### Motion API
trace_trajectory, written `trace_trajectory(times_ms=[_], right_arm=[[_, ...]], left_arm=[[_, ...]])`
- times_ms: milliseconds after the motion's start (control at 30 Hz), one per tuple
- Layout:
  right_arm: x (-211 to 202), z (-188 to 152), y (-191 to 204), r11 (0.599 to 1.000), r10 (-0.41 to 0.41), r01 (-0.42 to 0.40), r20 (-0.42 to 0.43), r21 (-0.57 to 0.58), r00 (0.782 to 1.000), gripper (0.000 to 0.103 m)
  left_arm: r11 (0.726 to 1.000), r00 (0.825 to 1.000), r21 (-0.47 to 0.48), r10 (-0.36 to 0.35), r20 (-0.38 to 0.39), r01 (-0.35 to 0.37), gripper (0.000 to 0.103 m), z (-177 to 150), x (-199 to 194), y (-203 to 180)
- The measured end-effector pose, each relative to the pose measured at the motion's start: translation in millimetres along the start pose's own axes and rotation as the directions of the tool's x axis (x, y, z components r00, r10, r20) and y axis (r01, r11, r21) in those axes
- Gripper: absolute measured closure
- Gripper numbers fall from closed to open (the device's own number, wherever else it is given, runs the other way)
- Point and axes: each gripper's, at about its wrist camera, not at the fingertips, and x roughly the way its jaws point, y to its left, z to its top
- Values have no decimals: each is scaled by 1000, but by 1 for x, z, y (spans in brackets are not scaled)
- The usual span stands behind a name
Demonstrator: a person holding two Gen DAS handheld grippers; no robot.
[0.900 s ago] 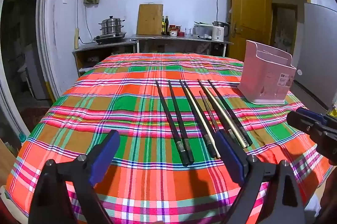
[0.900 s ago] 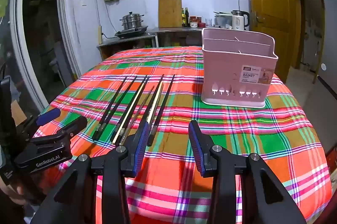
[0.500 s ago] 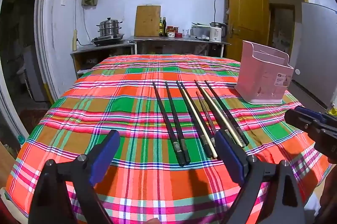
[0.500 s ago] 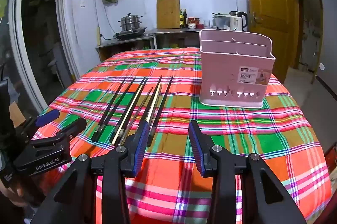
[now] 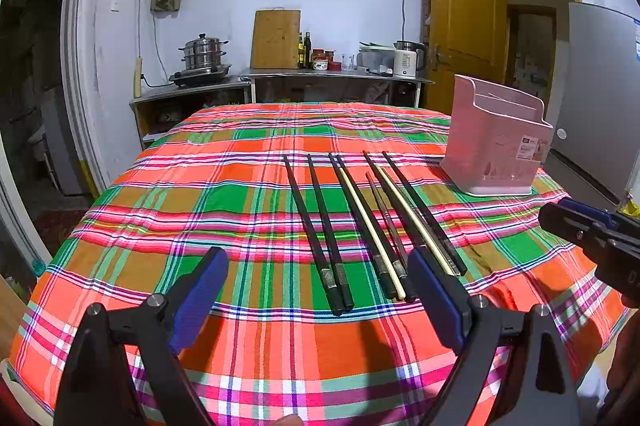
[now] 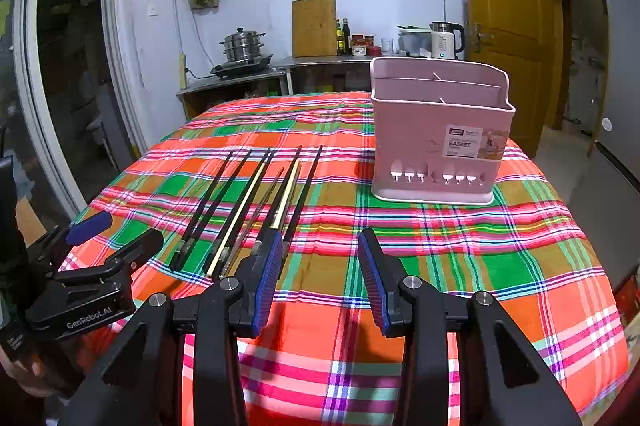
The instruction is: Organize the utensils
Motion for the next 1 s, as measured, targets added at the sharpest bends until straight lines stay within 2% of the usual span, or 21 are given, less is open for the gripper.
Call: trace_trajectory(times_ms=[1000], right_arm=[[-2, 0, -1, 1000, 0, 0, 0, 1, 1000, 63]], left_arm=[[1000, 1000, 9, -14, -2, 14, 10, 1, -2, -4]])
